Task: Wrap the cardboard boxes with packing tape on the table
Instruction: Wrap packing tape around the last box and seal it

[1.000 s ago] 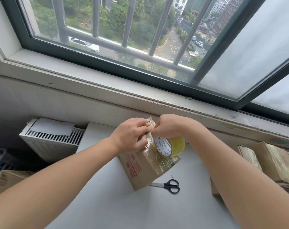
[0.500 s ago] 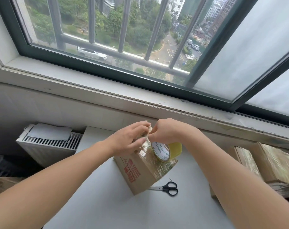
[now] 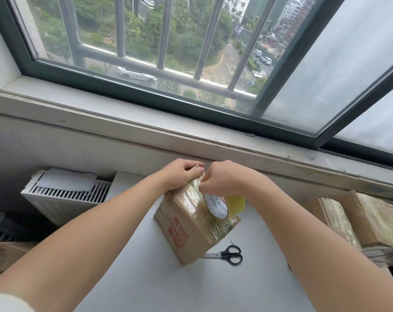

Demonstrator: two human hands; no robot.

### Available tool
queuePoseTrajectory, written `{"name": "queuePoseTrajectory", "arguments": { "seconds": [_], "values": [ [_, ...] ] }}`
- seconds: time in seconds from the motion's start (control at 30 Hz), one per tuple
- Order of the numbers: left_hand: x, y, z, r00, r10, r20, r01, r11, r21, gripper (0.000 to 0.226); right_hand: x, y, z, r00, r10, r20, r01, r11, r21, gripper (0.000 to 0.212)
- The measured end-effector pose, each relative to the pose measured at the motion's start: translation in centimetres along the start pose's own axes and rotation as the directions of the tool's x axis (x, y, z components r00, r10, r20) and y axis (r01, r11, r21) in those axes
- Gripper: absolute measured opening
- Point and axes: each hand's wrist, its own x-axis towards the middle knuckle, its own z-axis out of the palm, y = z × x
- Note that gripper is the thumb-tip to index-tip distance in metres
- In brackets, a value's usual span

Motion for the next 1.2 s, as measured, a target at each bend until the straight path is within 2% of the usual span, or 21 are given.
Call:
{"name": "queuePoseTrajectory", "arguments": {
  "seconds": [0.1,0.23,0.4,0.53,0.57,0.63,0.7,0.77,0.87,1.0,1.07,1.13,1.2],
  "values": [
    [0.1,-0.3,0.2,0.999,-0.014,0.040,0.015,0.999,-0.034,0.050,0.2,0.0,0.0,1.000,0.001,0.014,-0.001,1.000,0.007,0.032],
    [0.0,-0.1,-0.1,0.997,-0.055,0.062,0.058,0.997,-0.044,0.039,0.4,0.3,-0.1,1.000,0.003,0.016,-0.003,1.000,0.013,0.035],
    [-0.1,0.4,0.1,0.998,-0.043,0.053,0.041,0.999,0.027,0.032,0.6,0.3,0.0,0.999,0.010,0.031,-0.010,1.000,0.006,0.031],
    [-0.5,0.8,-0.5,0.975,-0.109,0.193,0.085,0.988,0.132,0.024,0.3,0.3,0.0,1.000,0.000,0.027,0.000,1.000,-0.005,0.032],
    [-0.7,0.7,-0.4,0.971,-0.113,0.213,0.090,0.989,0.115,0.027,0.2,0.2,0.1,1.000,-0.002,0.025,0.002,1.000,-0.009,0.034],
    [-0.8,0.0,-0.3,0.977,-0.103,0.189,0.093,0.994,0.060,0.051,0.2,0.2,0.1,1.000,0.001,0.019,-0.001,1.000,-0.017,0.038],
    [-0.9,-0.1,-0.1,0.984,-0.101,0.146,0.091,0.993,0.075,0.069,0.1,0.5,0.1,1.000,0.001,0.001,0.000,1.000,-0.019,0.041],
    [-1.1,-0.1,0.1,0.985,-0.111,0.129,0.098,0.989,0.109,0.076,-0.6,1.1,0.1,0.999,-0.012,-0.035,0.013,0.999,0.037,0.044],
    [-1.3,0.0,0.3,0.989,-0.103,0.105,0.095,0.992,0.078,0.063,-2.2,2.1,0.7,0.991,-0.050,-0.122,0.079,0.965,0.251,0.047],
    [-1.3,0.5,0.6,0.993,-0.089,0.071,0.078,0.986,0.147,0.057,-3.8,2.9,2.6,0.974,-0.066,-0.218,0.177,0.821,0.542,0.052],
    [-1.3,0.2,0.5,0.991,-0.115,0.066,0.100,0.975,0.198,0.066,-4.4,3.4,3.5,0.956,-0.048,-0.288,0.213,0.791,0.574,0.057],
    [-1.5,0.1,0.3,0.990,-0.134,0.039,0.121,0.964,0.235,0.077,-5.2,4.1,3.7,0.937,-0.014,-0.349,0.214,0.811,0.544,0.055],
    [-1.5,-0.1,0.3,0.990,-0.136,0.025,0.126,0.963,0.238,0.074,-6.7,4.8,3.4,0.939,-0.010,-0.345,0.199,0.831,0.519,0.049]
  ]
}}
